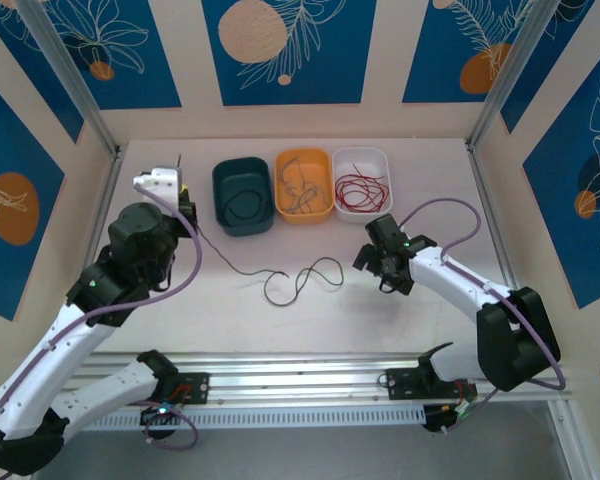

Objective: Untangle the cables

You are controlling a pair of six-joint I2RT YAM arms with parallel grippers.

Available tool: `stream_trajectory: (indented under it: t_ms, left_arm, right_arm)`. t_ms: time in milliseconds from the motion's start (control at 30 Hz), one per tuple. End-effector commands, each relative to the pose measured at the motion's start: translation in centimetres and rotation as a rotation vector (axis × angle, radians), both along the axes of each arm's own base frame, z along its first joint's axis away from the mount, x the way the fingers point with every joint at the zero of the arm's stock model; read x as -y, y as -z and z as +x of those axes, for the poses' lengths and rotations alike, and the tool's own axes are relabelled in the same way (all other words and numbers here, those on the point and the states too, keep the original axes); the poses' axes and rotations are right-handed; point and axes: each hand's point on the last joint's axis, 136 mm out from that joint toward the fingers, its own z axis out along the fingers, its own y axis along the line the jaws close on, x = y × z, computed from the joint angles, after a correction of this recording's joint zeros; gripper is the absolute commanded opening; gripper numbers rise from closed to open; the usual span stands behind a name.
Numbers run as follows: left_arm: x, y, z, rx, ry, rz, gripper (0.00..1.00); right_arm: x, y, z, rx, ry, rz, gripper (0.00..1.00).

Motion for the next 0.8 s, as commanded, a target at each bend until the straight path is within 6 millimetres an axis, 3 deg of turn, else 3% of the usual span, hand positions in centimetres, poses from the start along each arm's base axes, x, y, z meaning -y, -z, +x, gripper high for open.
stream_trajectory:
  t_ms: [0, 367, 633, 767]
  left_arm:
    - [0.0, -3.6, 0.7, 0.076, -0.005, 0.041, 0.0]
    - [2.0, -9.9, 2.5, 0.176, 0.047, 0.167, 0.0]
    - [1.6, -15.6, 4.4, 0.303, -0.047, 0.327, 0.0]
    - [2.4, -16.7, 4.5, 0.319, -0.007, 0.322, 0.0]
  right_arm:
    - [0.1, -1.0, 0.0, 0.036, -0.013, 0.01, 0.99]
    - [0.3, -3.5, -0.1, 0.128, -0.045, 0.028, 0.99]
    - [0.3, -5.6, -0.3, 0.21, -0.064, 0.058, 0.99]
    - [-1.3, -6.8, 0.2, 0.274, -0.114, 0.134, 0.99]
